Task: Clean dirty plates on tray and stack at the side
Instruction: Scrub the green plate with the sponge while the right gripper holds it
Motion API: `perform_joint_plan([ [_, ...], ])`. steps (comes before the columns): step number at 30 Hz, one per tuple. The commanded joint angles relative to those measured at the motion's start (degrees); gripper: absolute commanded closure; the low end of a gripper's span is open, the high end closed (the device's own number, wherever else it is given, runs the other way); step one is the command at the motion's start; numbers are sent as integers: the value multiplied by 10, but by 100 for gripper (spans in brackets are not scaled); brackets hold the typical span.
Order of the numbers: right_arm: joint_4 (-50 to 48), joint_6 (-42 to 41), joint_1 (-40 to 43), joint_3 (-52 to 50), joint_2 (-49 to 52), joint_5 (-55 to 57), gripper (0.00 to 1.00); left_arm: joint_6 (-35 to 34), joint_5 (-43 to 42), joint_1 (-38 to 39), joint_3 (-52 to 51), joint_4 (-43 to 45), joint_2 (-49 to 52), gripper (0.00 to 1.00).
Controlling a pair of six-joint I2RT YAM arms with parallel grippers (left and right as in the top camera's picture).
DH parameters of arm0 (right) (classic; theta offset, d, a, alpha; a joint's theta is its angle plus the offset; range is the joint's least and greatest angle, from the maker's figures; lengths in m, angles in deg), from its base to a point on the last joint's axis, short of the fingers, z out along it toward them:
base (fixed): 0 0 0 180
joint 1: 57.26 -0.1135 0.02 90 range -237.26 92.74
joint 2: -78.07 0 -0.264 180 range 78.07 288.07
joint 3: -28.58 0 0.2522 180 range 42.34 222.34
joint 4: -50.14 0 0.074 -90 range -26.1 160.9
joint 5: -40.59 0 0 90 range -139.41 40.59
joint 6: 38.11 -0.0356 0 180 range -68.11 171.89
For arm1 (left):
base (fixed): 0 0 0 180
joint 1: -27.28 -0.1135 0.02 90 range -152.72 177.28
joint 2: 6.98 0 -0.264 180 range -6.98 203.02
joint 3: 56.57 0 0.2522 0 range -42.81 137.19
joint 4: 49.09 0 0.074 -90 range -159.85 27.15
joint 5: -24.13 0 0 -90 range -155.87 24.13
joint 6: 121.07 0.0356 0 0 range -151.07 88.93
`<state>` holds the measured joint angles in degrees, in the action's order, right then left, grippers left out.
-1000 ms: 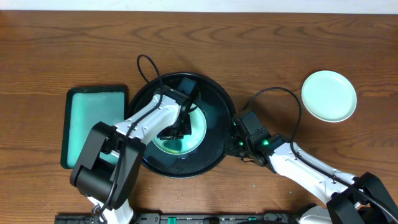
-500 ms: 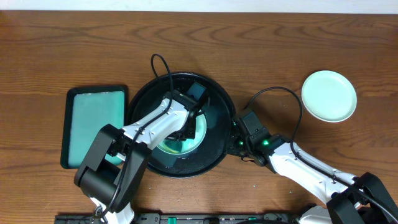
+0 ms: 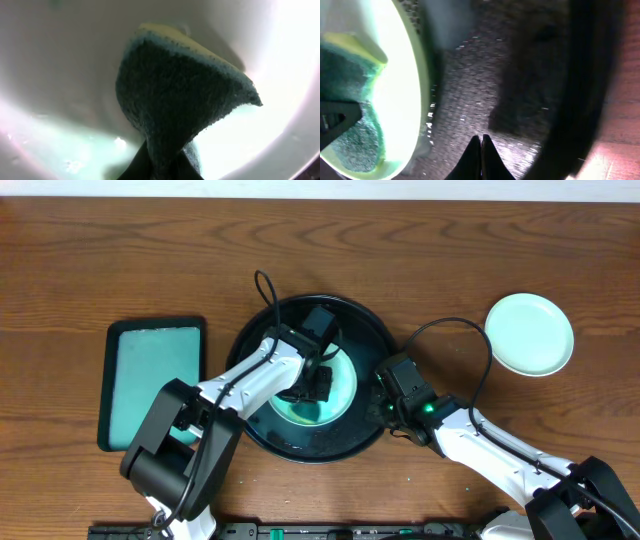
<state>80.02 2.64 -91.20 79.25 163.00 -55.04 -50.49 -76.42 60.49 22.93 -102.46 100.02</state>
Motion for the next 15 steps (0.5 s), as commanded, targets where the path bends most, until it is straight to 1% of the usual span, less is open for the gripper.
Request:
perform_joint_plan([
  [1, -2, -9, 3, -4, 2, 14, 99, 33, -113, 20, -9, 15, 41, 93],
  [3, -2, -9, 3, -4, 2, 14, 97, 33, -113, 20, -9, 14, 41, 93],
  [4, -3, -9, 3, -4, 2, 13, 89, 34, -113, 19, -9, 13, 41, 93],
  [7, -20, -9, 10, -4, 2, 17, 71, 33, -92, 15, -7, 13, 38, 92],
  [8, -42, -9, 18, -4, 2, 18, 55, 33, -87, 11, -4, 12, 32, 91],
  [9, -54, -9, 22, -4, 2, 17, 51, 33, -83, 10, -3, 10, 27, 92],
  [10, -65, -9, 24, -4, 2, 17, 47, 33, -82, 9, -2, 9, 22, 92],
  [12, -85, -9, 29, -4, 2, 17, 47, 33, -80, 9, -2, 9, 12, 92],
  [14, -102, -11, 30, -4, 2, 20, 48, 33, -80, 9, -2, 9, 5, 92],
  [15, -108, -19, 30, -4, 5, 24, 52, 33, -80, 9, -2, 9, 2, 91],
])
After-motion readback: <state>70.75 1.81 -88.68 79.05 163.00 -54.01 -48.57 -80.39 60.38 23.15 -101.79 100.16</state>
